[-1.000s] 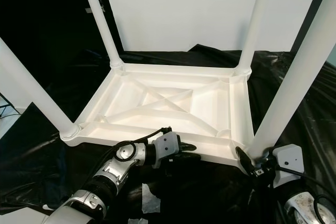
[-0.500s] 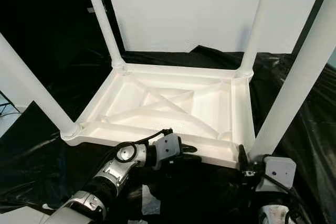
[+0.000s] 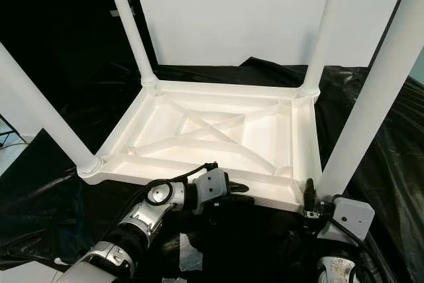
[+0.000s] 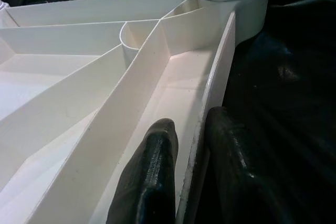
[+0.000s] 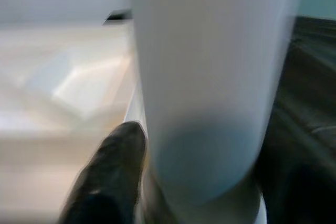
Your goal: Building children table
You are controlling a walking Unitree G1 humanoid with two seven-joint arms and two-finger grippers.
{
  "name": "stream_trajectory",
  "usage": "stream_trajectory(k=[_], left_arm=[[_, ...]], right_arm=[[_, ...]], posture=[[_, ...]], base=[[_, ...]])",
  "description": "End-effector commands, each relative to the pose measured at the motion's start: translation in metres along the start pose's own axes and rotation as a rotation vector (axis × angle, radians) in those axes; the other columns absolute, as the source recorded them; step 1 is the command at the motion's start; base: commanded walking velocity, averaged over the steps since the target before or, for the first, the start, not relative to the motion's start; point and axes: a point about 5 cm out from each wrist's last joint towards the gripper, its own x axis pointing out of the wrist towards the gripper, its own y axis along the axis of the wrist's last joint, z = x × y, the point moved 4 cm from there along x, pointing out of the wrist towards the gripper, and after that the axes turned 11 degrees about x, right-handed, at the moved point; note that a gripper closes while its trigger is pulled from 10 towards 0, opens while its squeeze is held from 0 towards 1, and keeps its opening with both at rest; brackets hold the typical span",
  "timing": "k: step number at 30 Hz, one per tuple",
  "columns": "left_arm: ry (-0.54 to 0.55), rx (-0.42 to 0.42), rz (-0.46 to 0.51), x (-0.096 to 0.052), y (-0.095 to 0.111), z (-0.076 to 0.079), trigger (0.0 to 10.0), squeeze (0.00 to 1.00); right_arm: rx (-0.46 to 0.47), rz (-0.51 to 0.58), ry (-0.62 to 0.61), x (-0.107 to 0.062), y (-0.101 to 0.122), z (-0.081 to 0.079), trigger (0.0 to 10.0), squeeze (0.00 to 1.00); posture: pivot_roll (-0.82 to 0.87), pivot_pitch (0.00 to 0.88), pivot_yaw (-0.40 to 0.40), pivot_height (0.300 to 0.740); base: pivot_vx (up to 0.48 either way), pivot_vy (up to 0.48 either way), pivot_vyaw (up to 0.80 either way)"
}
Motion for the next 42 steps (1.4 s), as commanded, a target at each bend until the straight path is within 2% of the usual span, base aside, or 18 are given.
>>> stream_trajectory(k=[1, 2, 3, 7, 11, 15, 18, 19, 20, 26, 29, 31, 35, 38, 39, 40, 42], left_arm=[[0.077, -0.114, -0.155, -0.003, -0.036, 0.018, 10.0, 0.00], [0.081, -0.115, -0.154, -0.003, -0.035, 0.017, 10.0, 0.00], [0.083, -0.116, -0.153, -0.003, -0.035, 0.017, 10.0, 0.00], [0.085, -0.116, -0.153, -0.003, -0.035, 0.017, 10.0, 0.00], [0.096, -0.120, -0.155, -0.004, -0.036, 0.015, 10.0, 0.00], [0.098, -0.122, -0.159, -0.006, -0.037, 0.016, 10.0, 0.00], [0.096, -0.122, -0.159, -0.006, -0.038, 0.016, 10.0, 0.00], [0.093, -0.122, -0.158, -0.006, -0.038, 0.017, 10.0, 0.00], [0.091, -0.121, -0.157, -0.005, -0.037, 0.017, 10.0, 0.00], [0.086, -0.117, -0.154, -0.004, -0.036, 0.015, 10.0, 0.00], [0.084, -0.116, -0.154, -0.004, -0.036, 0.016, 10.0, 0.00], [0.082, -0.117, -0.154, -0.005, -0.036, 0.017, 10.0, 0.00], [0.082, -0.118, -0.154, -0.005, -0.036, 0.018, 10.0, 0.00], [0.087, -0.124, -0.153, -0.005, -0.036, 0.018, 10.0, 0.00], [0.087, -0.124, -0.153, -0.005, -0.036, 0.018, 10.0, 0.00], [0.087, -0.125, -0.152, -0.004, -0.036, 0.018, 10.0, 0.00], [0.086, -0.128, -0.151, -0.004, -0.036, 0.019, 10.0, 0.00]], right_arm=[[0.013, -0.091, 0.063, -0.004, -0.019, -0.010, 10.0, 1.00], [0.019, -0.070, 0.150, 0.008, -0.010, -0.005, 10.0, 0.91], [0.014, -0.060, 0.193, 0.014, -0.004, -0.002, 10.0, 0.00], [-0.009, -0.052, 0.257, 0.020, 0.003, 0.001, 10.0, 0.00], [-0.053, -0.114, 0.391, 0.018, 0.003, 0.006, 10.0, 0.00], [-0.071, -0.159, 0.479, 0.014, 0.006, 0.009, 10.0, 0.00], [-0.073, -0.177, 0.499, 0.014, 0.005, 0.011, 10.0, 0.00], [-0.081, -0.193, 0.523, 0.012, 0.004, 0.012, 2.7, 0.00], [-0.083, -0.213, 0.547, 0.011, 0.003, 0.013, 0.0, 0.00], [-0.080, -0.271, 0.582, 0.005, -0.004, 0.015, 0.0, 0.00], [-0.062, -0.295, 0.578, 0.000, -0.011, 0.011, 0.0, 0.00], [-0.008, -0.271, 0.455, -0.001, -0.021, -0.001, 0.0, 0.00], [0.013, -0.253, 0.364, 0.001, -0.024, -0.002, 0.0, 0.00], [0.054, -0.164, -0.024, 0.009, -0.025, 0.013, 0.0, 0.00], [0.054, -0.164, -0.024, 0.009, -0.025, 0.013, 0.0, 0.00], [0.071, -0.141, -0.105, 0.012, -0.023, 0.015, 0.0, 0.00], [0.085, -0.133, -0.124, 0.015, -0.021, 0.013, 0.0, 0.00]], posture=[[-0.13, 0.000, 0.055, 0.740], [-0.13, 0.000, 0.051, 0.740], [-0.13, 0.000, 0.051, 0.740], [-0.13, 0.000, 0.051, 0.740], [-0.12, 0.000, 0.048, 0.740], [-0.12, 0.000, 0.052, 0.740], [-0.13, 0.000, 0.056, 0.740], [-0.13, 0.000, 0.057, 0.740], [-0.13, 0.000, 0.060, 0.740], [-0.13, 0.000, 0.063, 0.740], [-0.13, 0.000, 0.064, 0.740], [-0.13, 0.000, 0.061, 0.740], [-0.12, 0.000, 0.057, 0.740], [-0.12, 0.000, 0.051, 0.740], [-0.12, 0.000, 0.051, 0.740], [-0.12, 0.000, 0.054, 0.740], [-0.12, 0.000, 0.056, 0.740]], base=[[0.000, 0.000, 0.00], [0.000, 0.000, 0.00], [0.000, 0.000, 0.00], [0.000, 0.000, 0.00], [0.000, 0.000, 0.00], [0.000, 0.000, 0.00], [0.000, 0.000, 0.00], [0.000, 0.000, 0.00], [0.000, 0.000, 0.00], [0.000, 0.000, 0.00], [0.000, 0.000, 0.00], [0.000, 0.000, 0.00], [0.000, 0.000, 0.00], [0.000, 0.000, 0.00], [0.000, 0.000, 0.00], [0.000, 0.000, 0.00], [0.000, 0.000, 0.00]])
